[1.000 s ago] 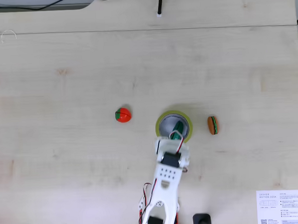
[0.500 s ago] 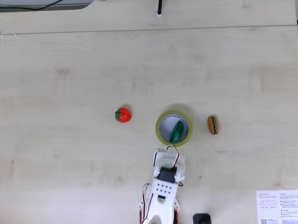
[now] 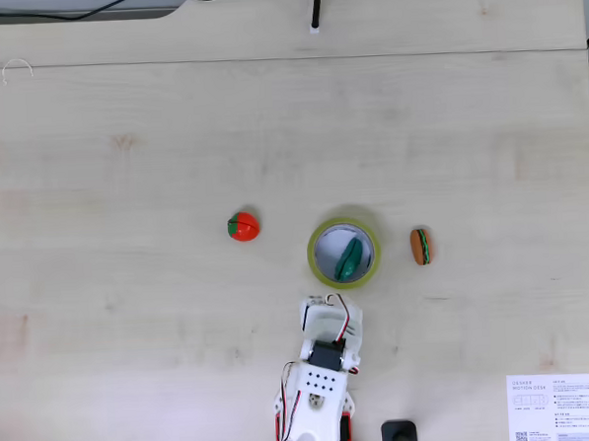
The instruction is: Grasp a cucumber and put it in the hole.
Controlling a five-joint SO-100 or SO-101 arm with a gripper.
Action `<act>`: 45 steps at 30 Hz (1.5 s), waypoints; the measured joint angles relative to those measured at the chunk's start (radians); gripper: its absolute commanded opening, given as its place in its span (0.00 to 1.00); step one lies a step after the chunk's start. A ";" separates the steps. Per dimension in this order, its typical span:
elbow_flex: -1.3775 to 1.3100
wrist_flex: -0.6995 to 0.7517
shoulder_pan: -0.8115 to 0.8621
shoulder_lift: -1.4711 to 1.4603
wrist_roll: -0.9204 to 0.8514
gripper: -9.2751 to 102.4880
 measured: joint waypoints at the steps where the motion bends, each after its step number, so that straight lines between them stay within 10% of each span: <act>1: 0.021 -0.017 0.000 0.011 0.000 0.33; 45: 0.370 -0.020 0.000 0.382 -0.002 0.27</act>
